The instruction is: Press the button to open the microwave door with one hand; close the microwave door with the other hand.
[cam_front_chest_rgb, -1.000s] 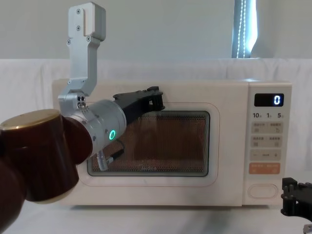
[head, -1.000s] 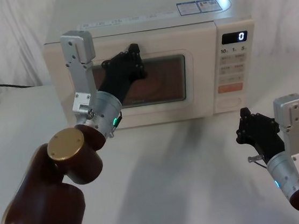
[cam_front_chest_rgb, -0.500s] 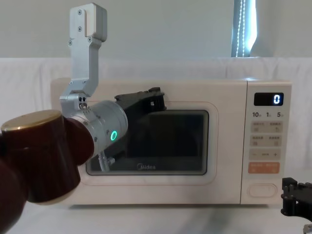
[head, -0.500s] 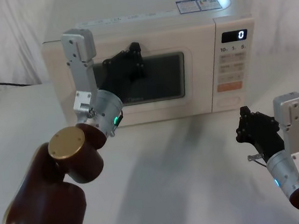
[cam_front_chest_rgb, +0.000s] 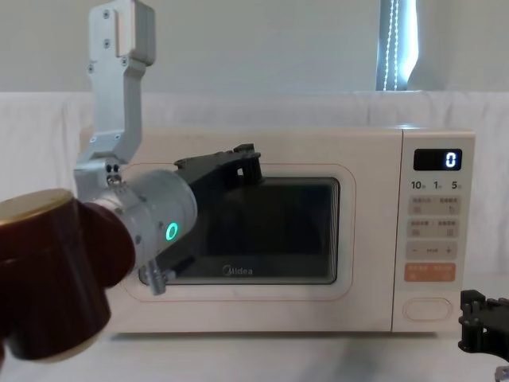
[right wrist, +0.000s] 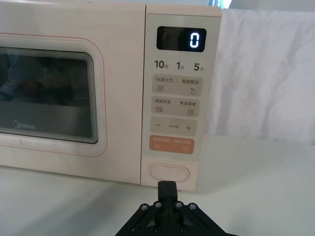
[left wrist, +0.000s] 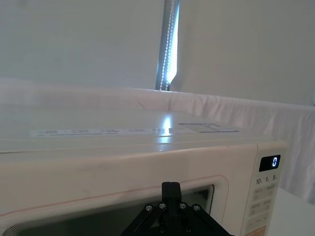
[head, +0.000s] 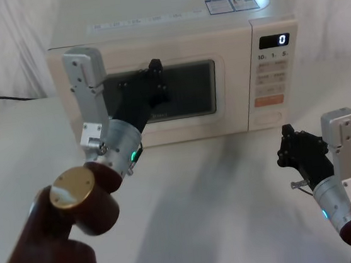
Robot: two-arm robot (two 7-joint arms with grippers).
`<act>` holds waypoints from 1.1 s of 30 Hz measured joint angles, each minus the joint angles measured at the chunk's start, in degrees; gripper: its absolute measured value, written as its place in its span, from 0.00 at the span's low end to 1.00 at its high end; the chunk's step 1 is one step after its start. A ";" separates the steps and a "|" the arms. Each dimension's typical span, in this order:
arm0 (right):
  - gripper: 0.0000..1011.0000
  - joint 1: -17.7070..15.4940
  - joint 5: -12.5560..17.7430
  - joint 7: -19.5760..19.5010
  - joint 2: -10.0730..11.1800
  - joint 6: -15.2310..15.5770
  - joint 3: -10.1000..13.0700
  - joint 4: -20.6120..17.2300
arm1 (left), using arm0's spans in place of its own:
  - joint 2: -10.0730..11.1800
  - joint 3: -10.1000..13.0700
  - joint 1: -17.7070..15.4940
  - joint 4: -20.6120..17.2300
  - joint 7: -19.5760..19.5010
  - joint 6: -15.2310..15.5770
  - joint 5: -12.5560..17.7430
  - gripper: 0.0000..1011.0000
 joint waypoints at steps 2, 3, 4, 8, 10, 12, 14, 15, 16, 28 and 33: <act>0.00 0.00 0.00 0.00 0.00 0.00 0.00 0.00 | 0.29 -0.04 0.98 -1.09 0.39 0.12 0.20 0.00; 0.00 0.00 0.00 0.00 0.00 0.00 0.00 0.00 | 0.42 -0.04 1.39 -1.55 0.56 0.15 0.33 0.00; 0.00 0.00 0.00 0.00 0.00 0.00 0.00 0.00 | 0.76 -0.07 2.40 -2.76 0.96 0.24 0.63 0.00; 0.00 0.00 0.00 0.00 0.00 0.00 0.00 0.00 | 1.59 -0.32 5.20 -5.71 2.07 0.49 1.49 0.00; 0.00 0.00 0.00 0.00 0.00 0.00 0.00 0.00 | 1.93 -0.60 6.69 -7.23 2.65 0.74 1.87 0.00; 0.00 0.00 0.00 0.00 0.00 0.00 0.00 0.00 | 2.23 -0.90 8.02 -8.61 3.05 0.99 2.14 0.00; 0.00 0.00 0.00 0.00 -0.01 0.00 0.00 0.00 | 2.42 -1.15 9.00 -9.54 3.27 1.22 2.19 0.00; 0.00 0.00 0.00 0.00 0.00 0.00 0.00 0.00 | 2.59 -1.40 9.91 -10.45 3.44 1.39 2.21 0.00; 0.00 0.00 0.00 0.00 0.00 0.00 0.00 0.00 | 2.69 -1.51 10.41 -10.90 3.52 1.48 2.22 0.00; 0.00 0.00 0.00 0.00 0.00 0.00 0.00 0.00 | 3.37 -3.31 17.13 -15.51 4.82 1.20 2.64 0.00; 0.00 0.00 0.00 0.00 0.00 0.00 0.00 0.00 | 3.42 -4.08 19.43 -16.54 5.42 0.41 3.13 0.00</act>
